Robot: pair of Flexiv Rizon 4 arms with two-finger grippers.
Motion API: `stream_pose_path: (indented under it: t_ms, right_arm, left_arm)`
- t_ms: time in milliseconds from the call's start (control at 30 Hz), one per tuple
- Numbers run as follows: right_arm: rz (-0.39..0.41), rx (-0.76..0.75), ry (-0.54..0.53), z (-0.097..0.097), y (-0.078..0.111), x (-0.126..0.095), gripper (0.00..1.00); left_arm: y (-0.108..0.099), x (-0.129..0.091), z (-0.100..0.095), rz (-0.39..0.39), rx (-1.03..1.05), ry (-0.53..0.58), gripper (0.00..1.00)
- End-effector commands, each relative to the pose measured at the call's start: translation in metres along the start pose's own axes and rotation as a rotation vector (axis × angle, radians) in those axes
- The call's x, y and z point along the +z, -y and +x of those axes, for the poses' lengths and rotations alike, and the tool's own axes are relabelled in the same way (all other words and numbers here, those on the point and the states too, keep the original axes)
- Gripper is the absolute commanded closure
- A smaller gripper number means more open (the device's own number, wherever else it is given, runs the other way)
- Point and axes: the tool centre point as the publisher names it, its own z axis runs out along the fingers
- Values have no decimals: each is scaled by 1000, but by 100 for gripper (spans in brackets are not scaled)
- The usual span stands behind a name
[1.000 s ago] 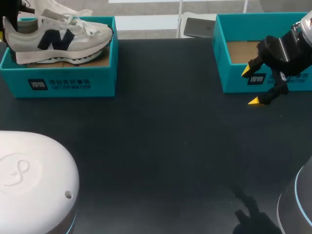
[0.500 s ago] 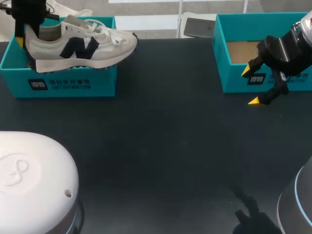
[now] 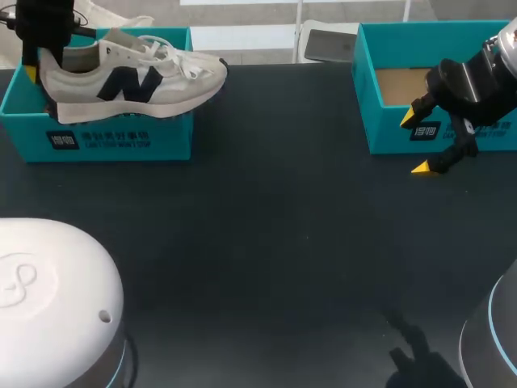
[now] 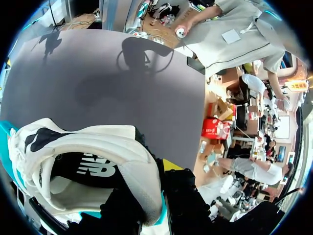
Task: Take the shoe out of the shoebox, open the shoe tongue, remove and reinsert the insole, then place the shoe into the shoebox
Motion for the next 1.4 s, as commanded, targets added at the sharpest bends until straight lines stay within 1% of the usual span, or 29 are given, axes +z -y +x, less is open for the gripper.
stream_pose_path:
  t_ms: [33, 67, 100, 167, 233, 267, 367, 400, 433, 533, 567, 600, 700, 733, 767, 833, 967, 1067, 1167, 1267, 1333, 1367, 1400]
  right_arm:
    - [2, 0, 0, 0, 0, 1, 0]
    - [2, 0, 0, 0, 0, 1, 0]
    - [2, 0, 0, 0, 0, 1, 0]
    - [2, 0, 0, 0, 0, 1, 0]
    - [2, 0, 0, 0, 0, 1, 0]
    - [2, 0, 0, 0, 0, 1, 0]
    - [2, 0, 0, 0, 0, 1, 0]
    - [2, 0, 0, 0, 0, 1, 0]
    - [2, 0, 0, 0, 0, 1, 0]
    - [2, 0, 0, 0, 0, 1, 0]
    - [2, 0, 0, 0, 0, 1, 0]
    - [2, 0, 0, 0, 0, 1, 0]
    - [2, 0, 0, 0, 0, 1, 0]
    - [2, 0, 0, 0, 0, 1, 0]
    - [2, 0, 0, 0, 0, 1, 0]
    - [2, 0, 0, 0, 0, 1, 0]
    - [2, 0, 0, 0, 0, 1, 0]
    - [2, 0, 0, 0, 0, 1, 0]
    - [2, 0, 0, 0, 0, 1, 0]
    - [2, 0, 0, 0, 0, 1, 0]
    - [2, 0, 0, 0, 0, 1, 0]
    - [2, 0, 0, 0, 0, 1, 0]
    - [2, 0, 0, 0, 0, 1, 0]
  left_arm:
    - [9, -1, -1, 11, 5, 14, 100]
    - [19, 0, -5, -9, -7, 13, 100]
    - [28, 0, -9, -6, 12, 16, 100]
    - [47, 2, -17, -32, 28, 4, 100]
    - [62, 3, -24, -19, 26, 13, 100]
    - [72, 2, -28, -25, 31, 5, 100]
    - [96, -2, -36, 19, 13, 10, 100]
    - [99, -4, -37, 15, 11, 7, 100]
    - [109, -7, -41, 38, 22, 14, 100]
    - [126, -12, -50, 41, 12, 26, 100]
    - [132, -14, -54, 22, 1, 23, 100]
    - [136, -16, -58, 30, 14, 39, 100]
    - [155, -17, -72, -15, 24, 10, 100]
    - [161, -16, -77, -17, 23, 6, 100]
    - [167, -15, -82, -45, 14, -8, 100]
    - [175, -12, -92, 0, 47, 17, 100]
    - [190, -10, -117, -8, 74, 35, 100]
    - [196, -9, -136, -13, 88, 46, 100]
    - [198, -10, -152, -42, 92, 56, 100]
    - [198, -9, -167, -49, 106, 68, 100]
    - [198, -9, -175, -61, 126, 97, 100]
    - [199, -7, -180, -70, 137, 84, 100]
    - [199, -5, -185, -70, 163, 103, 100]
